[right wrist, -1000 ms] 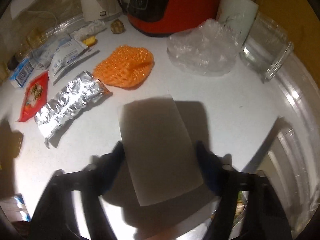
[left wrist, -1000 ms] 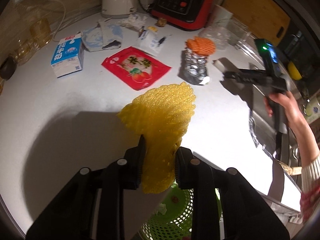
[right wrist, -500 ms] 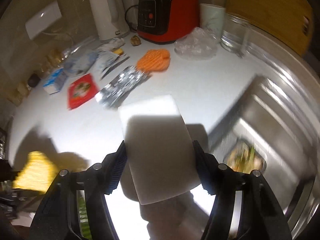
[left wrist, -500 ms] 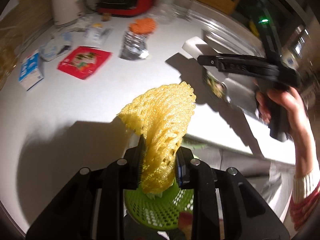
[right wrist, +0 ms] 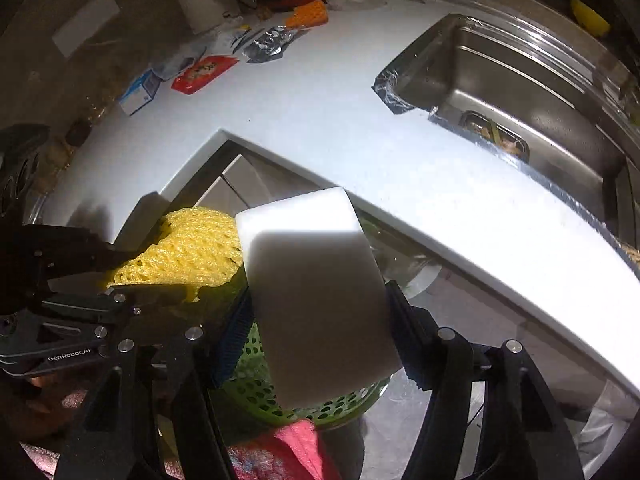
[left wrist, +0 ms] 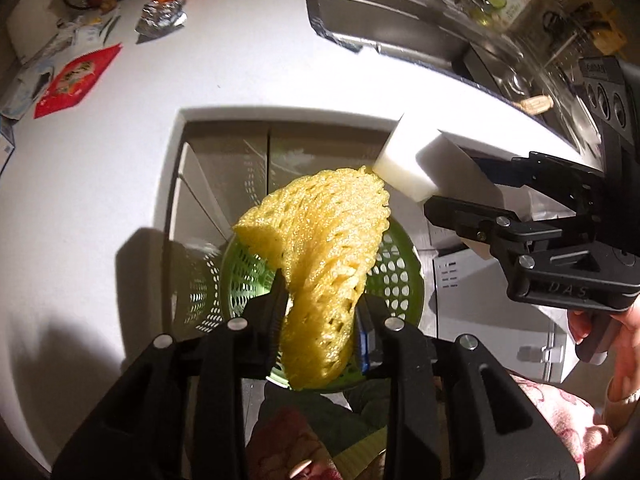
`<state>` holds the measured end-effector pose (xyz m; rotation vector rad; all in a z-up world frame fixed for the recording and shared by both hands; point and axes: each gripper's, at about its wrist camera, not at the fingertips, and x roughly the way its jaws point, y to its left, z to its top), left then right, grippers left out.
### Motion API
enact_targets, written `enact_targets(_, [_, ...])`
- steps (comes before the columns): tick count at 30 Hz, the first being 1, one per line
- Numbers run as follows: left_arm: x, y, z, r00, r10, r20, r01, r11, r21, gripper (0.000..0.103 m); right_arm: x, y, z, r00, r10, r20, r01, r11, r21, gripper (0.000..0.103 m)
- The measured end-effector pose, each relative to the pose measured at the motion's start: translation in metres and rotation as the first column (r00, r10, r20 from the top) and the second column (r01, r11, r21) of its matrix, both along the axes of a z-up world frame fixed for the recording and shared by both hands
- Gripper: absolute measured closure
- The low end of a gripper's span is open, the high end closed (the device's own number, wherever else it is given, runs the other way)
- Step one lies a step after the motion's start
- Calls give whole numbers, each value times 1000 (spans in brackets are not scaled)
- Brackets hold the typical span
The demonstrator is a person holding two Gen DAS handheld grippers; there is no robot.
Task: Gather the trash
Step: 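Release the yellow net and white sponge into the green basket with both grippers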
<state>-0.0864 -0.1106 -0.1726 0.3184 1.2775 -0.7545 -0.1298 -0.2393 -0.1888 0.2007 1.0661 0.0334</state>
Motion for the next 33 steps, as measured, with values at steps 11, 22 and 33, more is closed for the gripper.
enact_targets(11, [-6, 10, 10, 998, -57, 35, 57, 998, -14, 39, -15, 7, 2, 997, -81, 9, 81, 997, -3, 37])
enact_targets(22, [-3, 23, 24, 997, -11, 71, 14, 999, -44, 29, -19, 11, -6, 997, -73, -23, 73, 997, 4, 37])
enact_targets(33, [12, 41, 35, 991, 99, 86, -92, 993, -76, 21, -18, 23, -21, 997, -2, -82, 1, 1000, -16, 17])
